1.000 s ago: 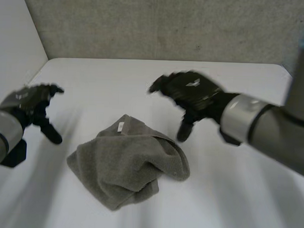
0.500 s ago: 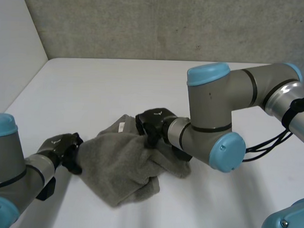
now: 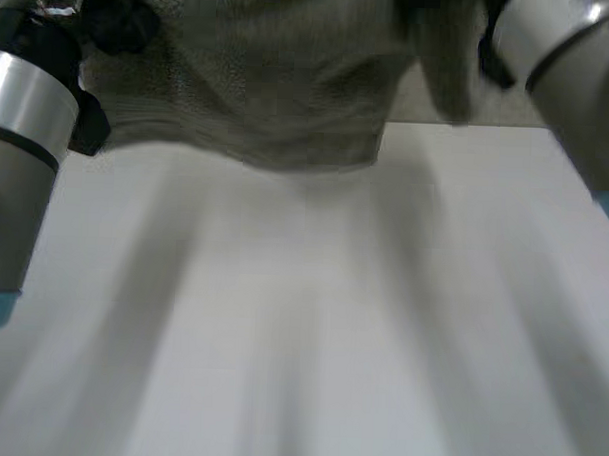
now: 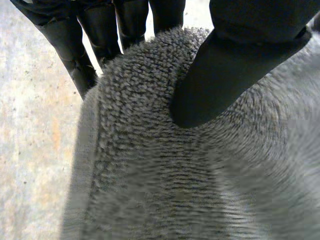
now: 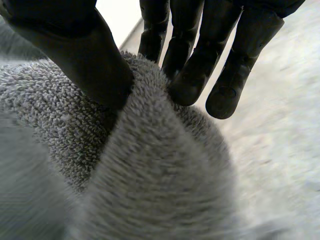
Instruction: Fold the laundry
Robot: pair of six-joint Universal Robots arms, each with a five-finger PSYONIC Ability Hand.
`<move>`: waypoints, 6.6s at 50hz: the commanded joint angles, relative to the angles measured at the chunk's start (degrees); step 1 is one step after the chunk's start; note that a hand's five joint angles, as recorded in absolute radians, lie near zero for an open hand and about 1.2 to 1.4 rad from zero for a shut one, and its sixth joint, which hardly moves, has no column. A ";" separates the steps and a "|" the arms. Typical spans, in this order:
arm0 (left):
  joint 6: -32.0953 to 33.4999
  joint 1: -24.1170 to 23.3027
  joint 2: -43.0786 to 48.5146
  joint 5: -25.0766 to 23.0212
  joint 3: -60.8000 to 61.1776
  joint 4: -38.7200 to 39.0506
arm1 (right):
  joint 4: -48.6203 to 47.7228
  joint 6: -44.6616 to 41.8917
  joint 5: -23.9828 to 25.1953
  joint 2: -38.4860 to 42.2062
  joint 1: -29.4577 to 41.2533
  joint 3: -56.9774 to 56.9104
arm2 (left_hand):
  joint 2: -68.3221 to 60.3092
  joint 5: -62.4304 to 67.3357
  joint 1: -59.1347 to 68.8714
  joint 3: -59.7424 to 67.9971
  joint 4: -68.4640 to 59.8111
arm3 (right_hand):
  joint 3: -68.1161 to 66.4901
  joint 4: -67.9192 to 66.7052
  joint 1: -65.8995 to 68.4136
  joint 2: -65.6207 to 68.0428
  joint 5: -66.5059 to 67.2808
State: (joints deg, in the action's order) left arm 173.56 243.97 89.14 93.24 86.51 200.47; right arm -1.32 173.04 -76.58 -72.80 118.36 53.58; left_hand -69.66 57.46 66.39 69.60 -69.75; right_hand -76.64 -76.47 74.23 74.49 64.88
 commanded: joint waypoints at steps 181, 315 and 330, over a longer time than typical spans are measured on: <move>13.82 5.38 8.51 -9.92 33.20 2.21 | 17.76 -15.89 12.42 9.96 -18.87 35.10 | -10.34 12.54 13.61 10.40 -10.25 | 47.38 47.21 -44.97 -45.23 -45.62; 20.86 11.18 19.41 -9.65 30.21 3.53 | 9.23 -21.52 12.42 -0.67 -30.21 42.74 | 10.66 -8.46 -7.39 -10.60 10.75 | -3.36 -3.53 5.77 5.51 5.12; 20.77 10.39 16.33 -9.83 32.49 3.70 | 9.23 -21.52 12.50 -0.67 -30.21 42.92 | 12.17 -9.98 -8.91 -12.12 12.27 | -3.36 -3.53 5.77 5.51 5.12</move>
State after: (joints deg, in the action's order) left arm 194.30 254.63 105.90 83.46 118.54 204.07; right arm 7.91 151.53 -64.12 -73.54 88.16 96.43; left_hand -50.42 40.55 50.44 50.44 -50.41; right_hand -76.92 -76.62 76.22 76.55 66.67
